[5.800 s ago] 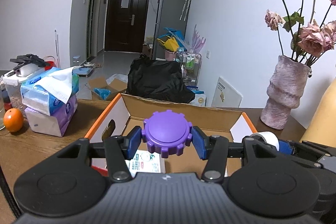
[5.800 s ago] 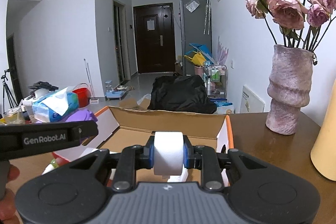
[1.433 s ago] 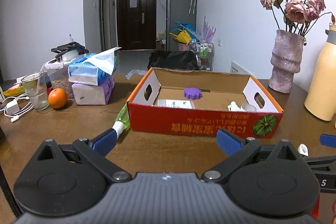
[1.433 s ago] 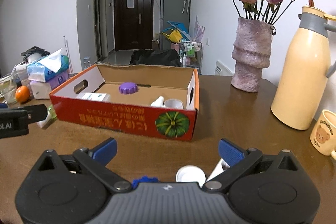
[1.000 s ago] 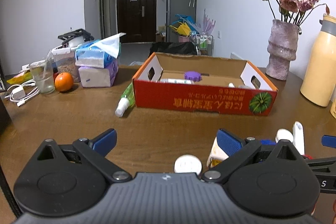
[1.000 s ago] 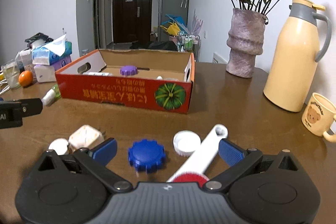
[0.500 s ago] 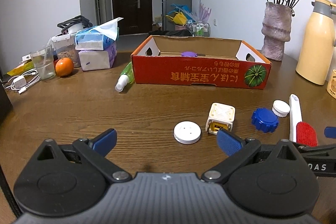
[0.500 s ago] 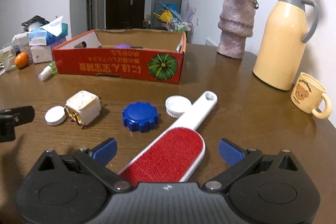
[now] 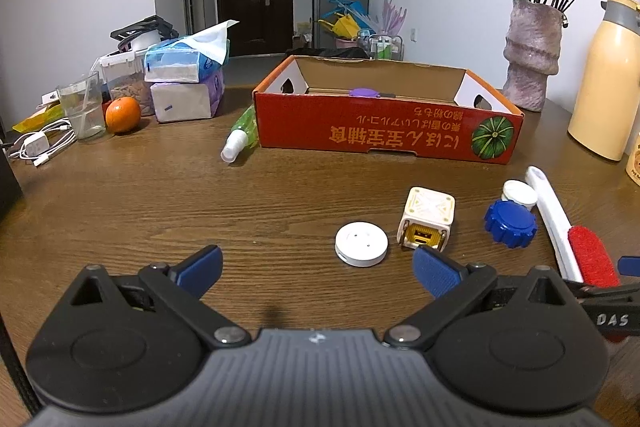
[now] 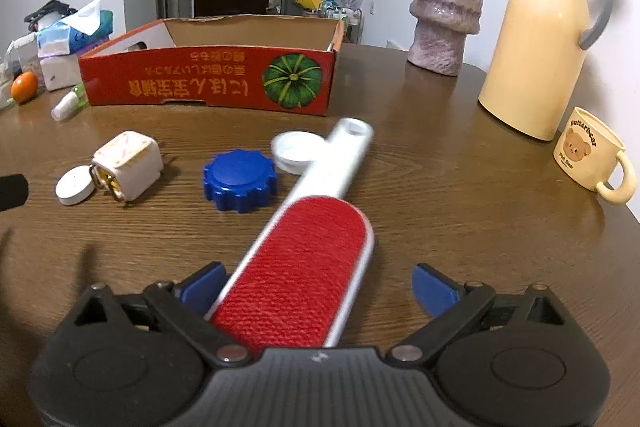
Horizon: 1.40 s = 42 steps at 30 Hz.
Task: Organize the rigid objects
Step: 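Grasp the lint roller handle with the right gripper while the left approaches the white puck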
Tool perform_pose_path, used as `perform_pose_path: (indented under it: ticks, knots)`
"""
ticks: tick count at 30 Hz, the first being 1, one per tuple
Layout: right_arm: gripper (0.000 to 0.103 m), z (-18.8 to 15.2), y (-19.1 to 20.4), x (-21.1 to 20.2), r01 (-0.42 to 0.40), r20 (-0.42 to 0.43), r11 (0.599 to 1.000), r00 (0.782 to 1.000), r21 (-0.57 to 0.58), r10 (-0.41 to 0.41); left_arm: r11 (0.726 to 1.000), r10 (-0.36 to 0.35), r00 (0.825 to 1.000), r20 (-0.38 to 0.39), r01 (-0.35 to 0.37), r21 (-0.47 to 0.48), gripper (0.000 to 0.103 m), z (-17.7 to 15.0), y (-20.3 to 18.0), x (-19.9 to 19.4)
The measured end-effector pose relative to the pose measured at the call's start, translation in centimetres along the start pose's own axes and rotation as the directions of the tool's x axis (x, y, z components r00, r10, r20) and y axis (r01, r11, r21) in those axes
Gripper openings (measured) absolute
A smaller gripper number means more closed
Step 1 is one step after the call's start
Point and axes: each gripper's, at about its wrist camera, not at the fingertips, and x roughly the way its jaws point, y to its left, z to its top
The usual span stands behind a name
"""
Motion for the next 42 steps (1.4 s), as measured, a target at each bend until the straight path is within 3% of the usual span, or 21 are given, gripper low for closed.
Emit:
perform_pose_path:
  ticks: [8,11,14,38,42]
  knots:
    - [0.095,-0.1,-2.0,0.5,-0.061,0.003,0.997,0.998,0.038,0.061,1.000,0.013,1.000,-0.004,-0.013,-0.003,0.103,-0.1,0.0,0.2]
    - [0.079,-0.4,-2.1,0.0,-0.075,0.025,0.997,0.997,0.026,0.074,1.000,0.015,1.000,-0.007,-0.015,-0.004,0.103,-0.1,0.0,0.3]
    - [0.055,-0.5,-2.3,-0.5,-0.092,0.045,0.996,0.995,0.018,0.091,1.000,0.017,1.000,-0.008,-0.017,0.000,0.103,-0.1,0.0,0.4]
    - [0.055,0.7,-5.1,-0.5,-0.101,0.232,0.990,0.970,0.096,0.076,0.998,0.007,0.997,-0.081,-0.001,0.065,0.103,0.0,-1.0,4.7]
    - [0.055,0.7,-5.3,-0.2,-0.108,0.241,0.989,0.967,0.104,0.080,0.996,0.017,0.996,-0.086,-0.009,0.086,0.097,0.2,-1.5,5.5]
